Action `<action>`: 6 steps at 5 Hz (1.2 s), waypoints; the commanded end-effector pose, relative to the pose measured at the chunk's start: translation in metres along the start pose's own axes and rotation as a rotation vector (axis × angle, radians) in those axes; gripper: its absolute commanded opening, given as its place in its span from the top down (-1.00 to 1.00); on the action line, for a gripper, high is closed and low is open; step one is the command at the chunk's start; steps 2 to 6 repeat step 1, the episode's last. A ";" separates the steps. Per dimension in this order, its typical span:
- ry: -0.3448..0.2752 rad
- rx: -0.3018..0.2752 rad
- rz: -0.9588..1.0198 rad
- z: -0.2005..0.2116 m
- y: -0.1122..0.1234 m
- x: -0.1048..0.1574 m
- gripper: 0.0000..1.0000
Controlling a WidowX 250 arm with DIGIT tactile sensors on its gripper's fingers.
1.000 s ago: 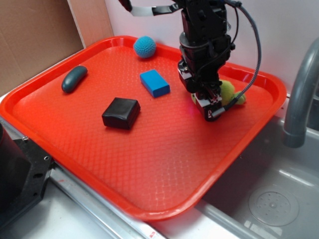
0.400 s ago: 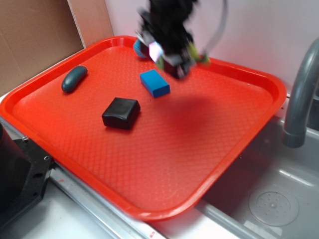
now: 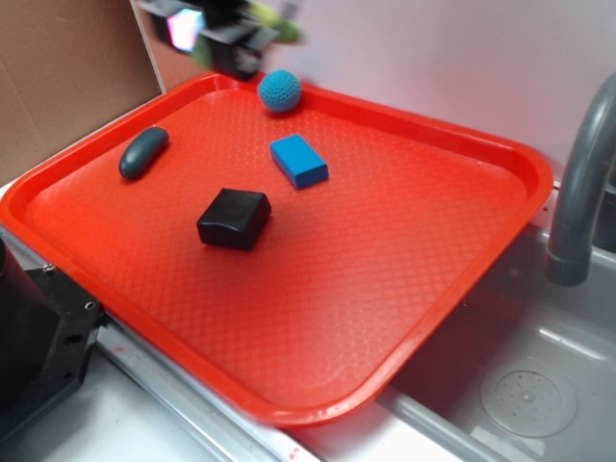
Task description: Grab the green animal.
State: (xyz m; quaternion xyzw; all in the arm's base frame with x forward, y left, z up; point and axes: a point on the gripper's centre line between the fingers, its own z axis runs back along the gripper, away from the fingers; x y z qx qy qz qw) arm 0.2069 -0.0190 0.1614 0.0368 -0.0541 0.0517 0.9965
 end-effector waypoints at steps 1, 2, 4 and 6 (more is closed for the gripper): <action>-0.024 -0.055 0.026 0.008 0.012 -0.024 1.00; -0.024 -0.055 0.026 0.008 0.012 -0.024 1.00; -0.024 -0.055 0.026 0.008 0.012 -0.024 1.00; -0.024 -0.055 0.026 0.008 0.012 -0.024 1.00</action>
